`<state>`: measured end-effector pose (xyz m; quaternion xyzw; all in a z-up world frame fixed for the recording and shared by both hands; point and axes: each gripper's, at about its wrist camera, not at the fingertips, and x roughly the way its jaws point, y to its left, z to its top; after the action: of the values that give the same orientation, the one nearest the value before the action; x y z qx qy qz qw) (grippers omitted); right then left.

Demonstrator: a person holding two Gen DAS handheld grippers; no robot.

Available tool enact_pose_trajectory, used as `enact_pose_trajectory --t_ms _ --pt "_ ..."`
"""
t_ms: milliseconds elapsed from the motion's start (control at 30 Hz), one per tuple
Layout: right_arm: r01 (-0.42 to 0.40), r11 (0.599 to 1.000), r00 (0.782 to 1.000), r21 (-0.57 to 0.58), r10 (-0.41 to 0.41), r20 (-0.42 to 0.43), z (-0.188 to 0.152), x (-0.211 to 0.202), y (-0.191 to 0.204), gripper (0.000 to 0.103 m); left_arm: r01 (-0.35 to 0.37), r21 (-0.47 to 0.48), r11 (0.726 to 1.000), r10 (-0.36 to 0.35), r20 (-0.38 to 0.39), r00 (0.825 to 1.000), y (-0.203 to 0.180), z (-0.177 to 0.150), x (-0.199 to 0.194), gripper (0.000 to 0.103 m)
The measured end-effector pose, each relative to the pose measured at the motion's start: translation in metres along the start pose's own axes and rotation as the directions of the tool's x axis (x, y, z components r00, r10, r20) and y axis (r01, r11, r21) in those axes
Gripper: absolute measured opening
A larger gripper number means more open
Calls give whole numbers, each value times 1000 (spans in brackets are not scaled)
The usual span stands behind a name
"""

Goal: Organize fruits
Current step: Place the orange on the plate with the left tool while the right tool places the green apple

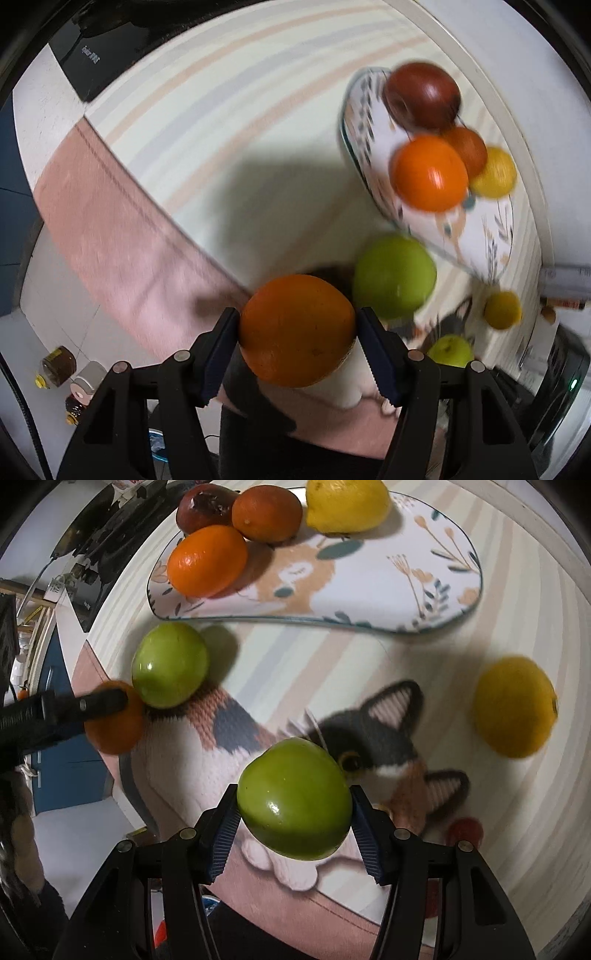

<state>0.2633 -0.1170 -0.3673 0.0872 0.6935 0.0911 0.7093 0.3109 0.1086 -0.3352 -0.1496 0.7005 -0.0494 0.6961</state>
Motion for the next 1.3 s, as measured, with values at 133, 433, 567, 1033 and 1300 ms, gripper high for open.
enact_pose_trajectory --t_ms 133,433,567,1033,1300 --pt "-15 1000 1000 24 15 6 0 3 -4 61 7 28 1000 -6 -18 1000 -10 -7 15 64" --pt "-8 1000 1000 22 8 12 4 5 1 60 -56 87 995 56 4 998 -26 -12 15 63" --pt "-43 998 998 45 41 48 6 -12 -4 60 -28 90 996 27 20 999 -32 -17 2 62" --pt "-8 984 985 179 -24 172 111 -58 -58 60 -37 122 992 12 199 980 -65 79 -71 62" --pt "42 982 991 183 -65 121 136 -32 -65 60 -88 100 991 75 128 989 -57 130 -30 63"
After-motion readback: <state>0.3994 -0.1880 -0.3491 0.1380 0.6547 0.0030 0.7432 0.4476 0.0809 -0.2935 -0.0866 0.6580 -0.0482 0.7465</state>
